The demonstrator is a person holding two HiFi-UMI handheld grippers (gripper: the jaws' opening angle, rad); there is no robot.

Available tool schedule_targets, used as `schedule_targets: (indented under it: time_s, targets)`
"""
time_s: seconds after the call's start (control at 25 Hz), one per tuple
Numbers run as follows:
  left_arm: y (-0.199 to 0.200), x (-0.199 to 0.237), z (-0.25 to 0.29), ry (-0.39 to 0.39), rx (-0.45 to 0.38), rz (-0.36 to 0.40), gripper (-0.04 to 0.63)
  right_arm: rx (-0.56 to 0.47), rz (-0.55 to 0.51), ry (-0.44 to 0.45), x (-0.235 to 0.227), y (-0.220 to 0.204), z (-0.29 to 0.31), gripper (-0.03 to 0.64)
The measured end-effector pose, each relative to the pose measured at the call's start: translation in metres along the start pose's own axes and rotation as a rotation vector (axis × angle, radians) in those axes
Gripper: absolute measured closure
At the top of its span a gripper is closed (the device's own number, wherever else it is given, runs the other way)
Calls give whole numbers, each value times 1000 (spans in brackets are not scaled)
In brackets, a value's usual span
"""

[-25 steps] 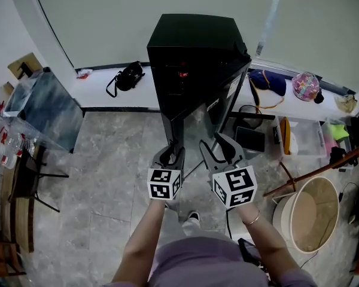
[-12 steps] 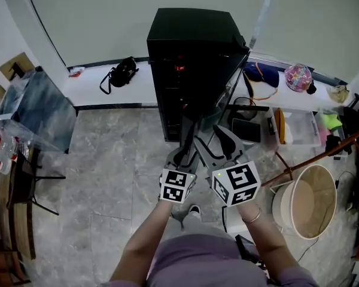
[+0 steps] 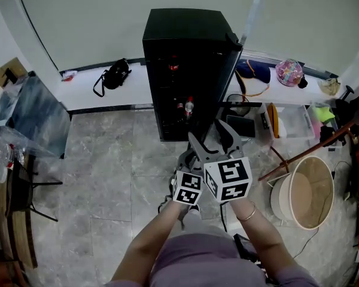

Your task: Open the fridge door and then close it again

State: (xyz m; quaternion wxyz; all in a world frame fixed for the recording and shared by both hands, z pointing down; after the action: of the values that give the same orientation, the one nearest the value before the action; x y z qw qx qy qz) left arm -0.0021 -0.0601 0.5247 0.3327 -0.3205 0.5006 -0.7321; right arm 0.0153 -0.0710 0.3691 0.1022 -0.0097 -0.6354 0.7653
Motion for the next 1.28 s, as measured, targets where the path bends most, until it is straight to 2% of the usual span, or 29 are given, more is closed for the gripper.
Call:
schedule_targets:
  time_s: [0.36,0.48,0.56,0.96,1.28]
  targets:
    - [2,-20,7,-31,2,21,442,-1,-5,-140,-13,24,-6,305]
    - [1,-26,10,-44,2,22,442,29,-51,-193,-19,26,-3,302]
    - [1,-31,12,-52,6,26,442,44,-89,-225,-25,25,-1,322]
    - [-5,-42,-7,-157,-2,-14,451,38,-90,-193,-46,19,-13,313]
    - [-15,-12,-34,-118,16,-20,451,16,-94,-223,-71,10,-38,345]
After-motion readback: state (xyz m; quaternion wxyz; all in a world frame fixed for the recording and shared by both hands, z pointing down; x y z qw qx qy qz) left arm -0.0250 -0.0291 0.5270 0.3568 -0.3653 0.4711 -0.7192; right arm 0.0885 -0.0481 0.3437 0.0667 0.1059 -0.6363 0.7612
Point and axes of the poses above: the fingertips, and each gripper's own axes: z forward along the fingers, x to its left, y out of its top, the point moved 5 cm from there along -z, backward along the fingers, and after that the axes turned 13 degrees about -y, right-handed, at the moved point
